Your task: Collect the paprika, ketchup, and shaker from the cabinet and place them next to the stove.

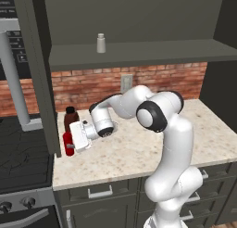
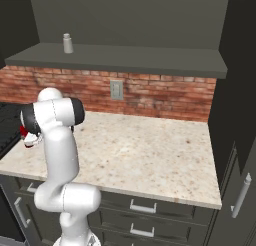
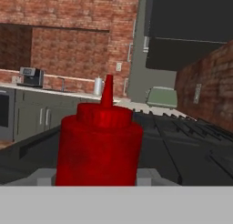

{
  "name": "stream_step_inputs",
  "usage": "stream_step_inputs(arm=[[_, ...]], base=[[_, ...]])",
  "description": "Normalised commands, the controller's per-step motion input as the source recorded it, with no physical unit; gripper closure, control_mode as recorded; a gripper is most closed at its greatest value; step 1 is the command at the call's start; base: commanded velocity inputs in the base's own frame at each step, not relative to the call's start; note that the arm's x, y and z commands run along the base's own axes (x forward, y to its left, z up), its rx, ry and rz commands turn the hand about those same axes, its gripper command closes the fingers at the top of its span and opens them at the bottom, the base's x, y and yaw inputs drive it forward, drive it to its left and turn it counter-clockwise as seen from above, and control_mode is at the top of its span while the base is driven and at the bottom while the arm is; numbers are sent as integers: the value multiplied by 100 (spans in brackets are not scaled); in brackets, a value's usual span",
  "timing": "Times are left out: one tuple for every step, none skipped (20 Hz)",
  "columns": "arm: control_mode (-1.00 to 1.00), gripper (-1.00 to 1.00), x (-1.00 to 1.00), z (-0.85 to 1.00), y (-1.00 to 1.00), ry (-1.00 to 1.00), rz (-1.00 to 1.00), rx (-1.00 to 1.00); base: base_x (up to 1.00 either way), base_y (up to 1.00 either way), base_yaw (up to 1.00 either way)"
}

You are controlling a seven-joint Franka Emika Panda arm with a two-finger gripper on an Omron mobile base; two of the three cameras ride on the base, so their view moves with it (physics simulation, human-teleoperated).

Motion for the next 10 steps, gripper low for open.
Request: stream_step_inputs(arm=[[-100,-100,0,-19,0,0,0,0],[-100,-100,0,-16,0,0,0,0],[-100,-100,-4,-5,-8,0,0,0],[-100,-100,-8,-1,-9,0,0,0],[-100,-100,-8,0,-10,0,0,0],[-100,-100,-14,0,-20,0,0,0],[-100,-100,-14,0,-17,0,0,0],[-100,-100,-11,0,-16,-1,0,0],[-100,-100,-10,0,-19,0,0,0],[-100,-100,-9,0,-18,0,0,0]], base=[[0,0,0],[0,0,0],[0,0,0],[0,0,0],[0,0,0],[0,0,0],[0,0,0],[0,0,0],[0,0,0],[0,0,0]])
